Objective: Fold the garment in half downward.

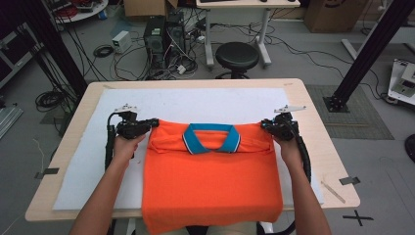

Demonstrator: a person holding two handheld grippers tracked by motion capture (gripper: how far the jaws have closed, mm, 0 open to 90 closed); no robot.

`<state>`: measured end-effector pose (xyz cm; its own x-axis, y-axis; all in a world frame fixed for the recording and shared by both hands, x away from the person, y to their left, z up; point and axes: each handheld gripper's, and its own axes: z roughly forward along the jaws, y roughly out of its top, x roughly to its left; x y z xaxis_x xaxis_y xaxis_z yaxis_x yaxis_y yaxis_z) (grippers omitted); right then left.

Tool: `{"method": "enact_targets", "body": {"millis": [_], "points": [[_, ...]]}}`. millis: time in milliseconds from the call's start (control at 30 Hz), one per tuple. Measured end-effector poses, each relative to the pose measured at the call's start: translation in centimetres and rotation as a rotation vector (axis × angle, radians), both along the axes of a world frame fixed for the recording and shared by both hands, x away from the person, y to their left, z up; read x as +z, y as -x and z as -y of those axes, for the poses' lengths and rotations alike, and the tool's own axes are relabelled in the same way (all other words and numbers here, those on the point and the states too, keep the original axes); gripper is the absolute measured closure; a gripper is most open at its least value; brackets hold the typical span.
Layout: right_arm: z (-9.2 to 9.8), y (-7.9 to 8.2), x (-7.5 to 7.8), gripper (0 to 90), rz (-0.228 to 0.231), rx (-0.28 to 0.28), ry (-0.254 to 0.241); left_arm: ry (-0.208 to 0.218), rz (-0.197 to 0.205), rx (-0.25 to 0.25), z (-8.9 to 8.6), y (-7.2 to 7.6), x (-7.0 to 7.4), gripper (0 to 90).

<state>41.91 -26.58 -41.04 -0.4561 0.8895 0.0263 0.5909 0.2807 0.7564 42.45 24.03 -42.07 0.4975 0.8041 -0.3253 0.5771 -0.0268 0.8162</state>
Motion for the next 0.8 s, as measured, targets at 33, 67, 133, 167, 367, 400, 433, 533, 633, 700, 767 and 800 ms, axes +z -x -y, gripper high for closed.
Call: {"method": "enact_targets", "body": {"millis": [33,67,133,167,367,400,433,533,633,700,767,800], "points": [[-0.1,-0.3,0.0,82.1,0.01,-0.006,0.0,0.0,0.001,0.001,0.0,-0.3,0.0,79.7],[-0.2,-0.7,0.1,82.1,0.009,-0.012,0.004,0.001,0.006,0.004,0.0,-0.6,0.0,79.7],[-0.6,-1.4,0.0,82.1,0.02,-0.031,0.028,-0.006,0.011,0.005,0.0,-1.2,-0.1,79.7],[-0.6,-1.4,0.0,82.1,0.02,-0.031,0.028,-0.009,0.017,0.011,0.1,-1.4,-0.2,79.7],[-0.9,-2.1,-1.1,78.7,-0.006,-0.062,0.008,0.003,-0.017,0.045,0.3,-1.6,-1.6,68.3],[-1.0,-2.1,-1.2,74.9,-0.012,-0.067,-0.003,0.015,-0.02,0.042,0.2,-1.5,-1.7,60.1],[-1.0,-2.0,-1.1,69.5,-0.007,-0.067,-0.002,0.015,-0.015,0.038,0.2,-1.2,-1.6,56.7],[-0.9,-1.6,-0.8,59.0,-0.001,-0.072,-0.042,0.027,0.019,0.003,0.0,-0.2,-1.5,50.4],[-1.0,-0.6,-0.2,55.9,0.011,-0.038,-0.045,0.028,0.041,-0.037,0.1,0.9,-1.4,48.8],[-1.1,-0.3,-0.2,55.9,0.011,-0.027,-0.05,0.024,0.051,-0.064,0.2,1.6,-1.5,48.3],[-1.1,0.4,-0.2,55.9,0.009,0.001,-0.051,0.022,0.047,-0.094,0.5,2.1,-1.6,46.9],[-1.2,1.0,-0.4,55.9,0.0,0.035,-0.075,0.014,0.042,-0.113,0.7,2.3,-1.7,44.4]]}}
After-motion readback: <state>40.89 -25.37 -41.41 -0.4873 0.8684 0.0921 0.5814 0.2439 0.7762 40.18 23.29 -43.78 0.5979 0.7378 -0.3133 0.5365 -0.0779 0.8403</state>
